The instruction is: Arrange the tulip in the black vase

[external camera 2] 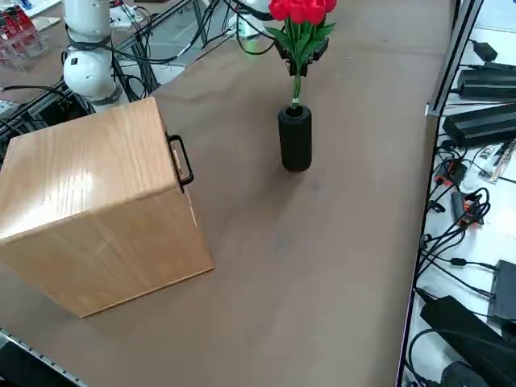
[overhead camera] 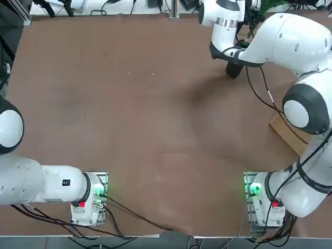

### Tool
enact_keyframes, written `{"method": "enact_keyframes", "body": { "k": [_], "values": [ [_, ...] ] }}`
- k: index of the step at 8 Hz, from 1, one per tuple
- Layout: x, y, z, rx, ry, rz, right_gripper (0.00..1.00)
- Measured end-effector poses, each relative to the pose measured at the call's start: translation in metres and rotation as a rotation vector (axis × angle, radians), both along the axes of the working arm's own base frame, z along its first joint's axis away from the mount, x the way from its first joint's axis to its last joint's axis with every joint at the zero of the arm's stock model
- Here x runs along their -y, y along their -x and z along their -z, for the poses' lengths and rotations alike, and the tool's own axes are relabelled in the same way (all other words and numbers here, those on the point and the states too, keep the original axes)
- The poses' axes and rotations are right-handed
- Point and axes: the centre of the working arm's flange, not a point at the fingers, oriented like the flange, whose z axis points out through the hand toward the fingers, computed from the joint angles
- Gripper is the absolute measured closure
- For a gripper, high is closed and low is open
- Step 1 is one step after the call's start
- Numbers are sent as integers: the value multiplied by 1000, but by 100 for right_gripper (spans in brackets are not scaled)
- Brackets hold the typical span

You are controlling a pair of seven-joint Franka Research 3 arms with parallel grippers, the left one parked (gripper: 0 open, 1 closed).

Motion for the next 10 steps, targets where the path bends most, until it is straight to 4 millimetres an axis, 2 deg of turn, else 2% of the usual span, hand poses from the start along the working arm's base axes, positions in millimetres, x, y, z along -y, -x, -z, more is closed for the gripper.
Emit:
{"method": "enact_keyframes", "body": {
  "k": [5,10],
  "values": [
    [-8,-15,25,19,34,26,89],
    [-19,-6,62,2,88,43,89]
  ]
}}
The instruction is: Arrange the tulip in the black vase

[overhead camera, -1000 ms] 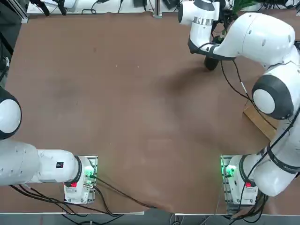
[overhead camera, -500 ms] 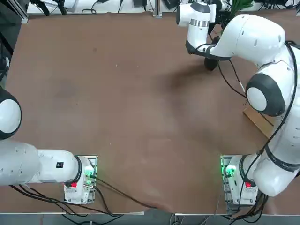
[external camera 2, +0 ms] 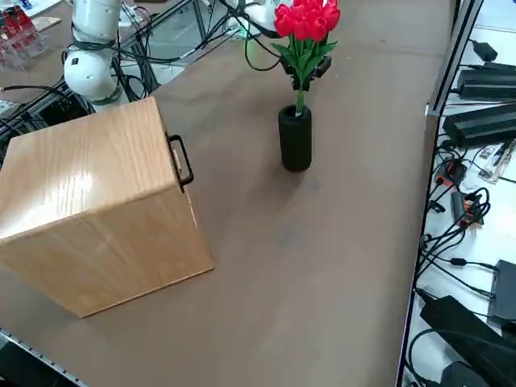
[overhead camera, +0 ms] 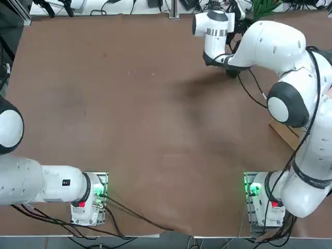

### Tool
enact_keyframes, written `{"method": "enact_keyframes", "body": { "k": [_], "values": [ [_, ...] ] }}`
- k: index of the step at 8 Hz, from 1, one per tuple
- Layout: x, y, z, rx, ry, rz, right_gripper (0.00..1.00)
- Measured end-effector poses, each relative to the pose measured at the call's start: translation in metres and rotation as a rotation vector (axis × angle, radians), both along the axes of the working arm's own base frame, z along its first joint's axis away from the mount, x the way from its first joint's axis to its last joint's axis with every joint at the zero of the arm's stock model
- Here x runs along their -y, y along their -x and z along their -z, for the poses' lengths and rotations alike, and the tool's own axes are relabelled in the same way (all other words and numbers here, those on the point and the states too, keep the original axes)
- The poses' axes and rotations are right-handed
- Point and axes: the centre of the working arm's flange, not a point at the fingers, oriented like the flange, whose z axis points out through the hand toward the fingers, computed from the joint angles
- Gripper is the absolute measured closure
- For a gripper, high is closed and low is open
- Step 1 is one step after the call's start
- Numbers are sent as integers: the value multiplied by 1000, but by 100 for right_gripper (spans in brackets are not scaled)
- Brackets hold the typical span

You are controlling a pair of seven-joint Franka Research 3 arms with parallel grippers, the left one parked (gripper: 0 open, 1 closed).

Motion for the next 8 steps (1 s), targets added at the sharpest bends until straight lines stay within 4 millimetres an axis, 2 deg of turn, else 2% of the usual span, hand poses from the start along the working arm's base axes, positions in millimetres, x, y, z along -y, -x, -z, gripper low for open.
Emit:
{"method": "enact_keyframes", "body": {
  "k": [4,8],
  "values": [
    [-12,8,35,-41,40,-12,89],
    [-8,8,52,-64,55,-1,88]
  ]
}}
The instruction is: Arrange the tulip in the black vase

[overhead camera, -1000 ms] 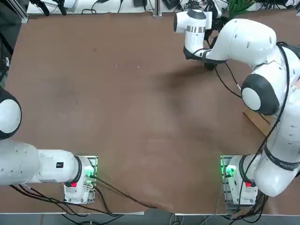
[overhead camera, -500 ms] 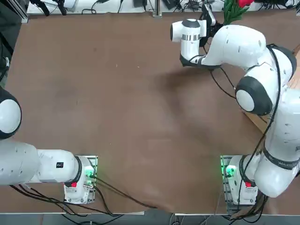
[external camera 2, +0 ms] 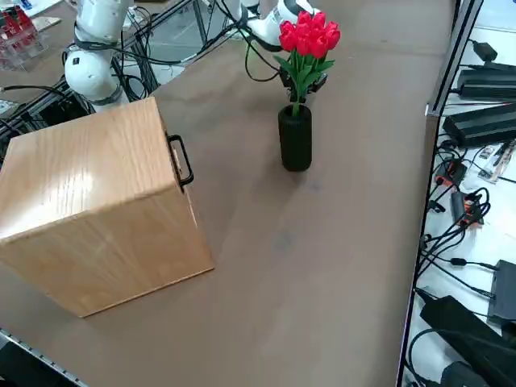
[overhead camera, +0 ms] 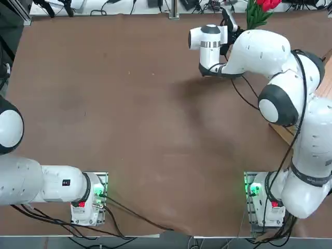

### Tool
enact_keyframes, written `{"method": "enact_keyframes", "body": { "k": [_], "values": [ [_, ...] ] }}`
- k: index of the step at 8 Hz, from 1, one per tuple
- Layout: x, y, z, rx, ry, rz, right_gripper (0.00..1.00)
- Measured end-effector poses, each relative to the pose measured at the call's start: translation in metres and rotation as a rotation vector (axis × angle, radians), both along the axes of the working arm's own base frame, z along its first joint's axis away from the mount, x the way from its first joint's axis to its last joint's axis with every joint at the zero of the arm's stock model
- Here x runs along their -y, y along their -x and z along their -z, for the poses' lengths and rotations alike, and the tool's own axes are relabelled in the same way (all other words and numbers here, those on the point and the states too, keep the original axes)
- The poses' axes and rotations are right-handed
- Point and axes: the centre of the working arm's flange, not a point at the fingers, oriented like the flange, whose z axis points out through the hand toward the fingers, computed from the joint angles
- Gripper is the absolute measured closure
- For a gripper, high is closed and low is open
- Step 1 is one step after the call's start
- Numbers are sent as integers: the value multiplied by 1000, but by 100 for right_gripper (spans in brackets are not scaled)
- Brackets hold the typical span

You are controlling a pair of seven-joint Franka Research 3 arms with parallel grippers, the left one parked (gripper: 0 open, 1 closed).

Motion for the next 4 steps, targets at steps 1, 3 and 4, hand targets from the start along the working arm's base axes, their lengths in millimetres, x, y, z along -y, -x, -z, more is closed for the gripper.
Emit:
{"method": "enact_keyframes", "body": {
  "k": [1,3,4],
  "values": [
    [1,0,4,-7,-1,6,83],
    [2,2,19,-28,7,11,70],
    [2,3,27,-39,16,10,67]
  ]
}}
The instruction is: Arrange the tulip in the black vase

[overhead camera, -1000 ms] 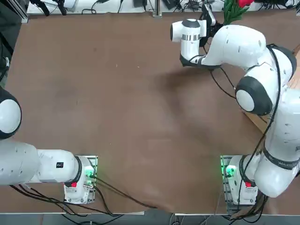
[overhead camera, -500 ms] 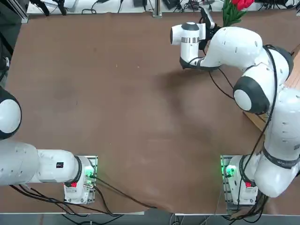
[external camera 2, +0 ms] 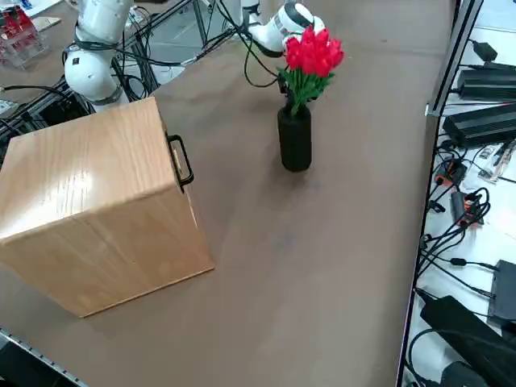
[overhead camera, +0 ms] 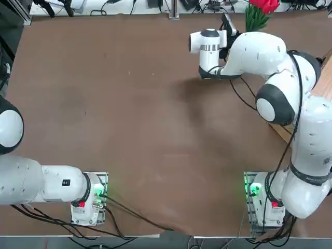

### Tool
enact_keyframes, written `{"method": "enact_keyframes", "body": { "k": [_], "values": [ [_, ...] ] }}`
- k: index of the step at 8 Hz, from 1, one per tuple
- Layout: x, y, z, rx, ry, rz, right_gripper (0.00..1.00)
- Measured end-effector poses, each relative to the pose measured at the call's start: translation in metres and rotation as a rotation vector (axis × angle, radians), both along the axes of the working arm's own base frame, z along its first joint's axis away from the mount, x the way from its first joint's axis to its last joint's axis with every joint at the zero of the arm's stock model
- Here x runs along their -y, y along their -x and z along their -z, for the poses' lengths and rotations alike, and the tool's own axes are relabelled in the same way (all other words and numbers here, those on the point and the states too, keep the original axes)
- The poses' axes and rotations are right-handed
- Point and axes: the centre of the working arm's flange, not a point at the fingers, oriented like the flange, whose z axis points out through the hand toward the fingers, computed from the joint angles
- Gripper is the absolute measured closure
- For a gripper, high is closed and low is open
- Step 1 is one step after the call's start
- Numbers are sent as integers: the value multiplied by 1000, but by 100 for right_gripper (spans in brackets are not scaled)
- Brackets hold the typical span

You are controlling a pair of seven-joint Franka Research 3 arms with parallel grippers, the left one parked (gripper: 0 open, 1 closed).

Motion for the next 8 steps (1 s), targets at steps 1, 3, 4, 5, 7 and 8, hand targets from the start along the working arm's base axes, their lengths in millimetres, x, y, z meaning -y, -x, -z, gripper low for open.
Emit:
{"method": "enact_keyframes", "body": {
  "k": [1,3,4,5,7,8],
  "values": [
    [-1,1,4,-5,4,-1,54],
    [-1,1,2,-1,13,6,16],
    [-3,0,-2,7,12,8,1],
    [-9,-3,-11,25,0,4,0],
    [-45,-9,-50,34,-111,-2,0],
    [-70,-4,-73,-4,-185,-14,0]
  ]
}}
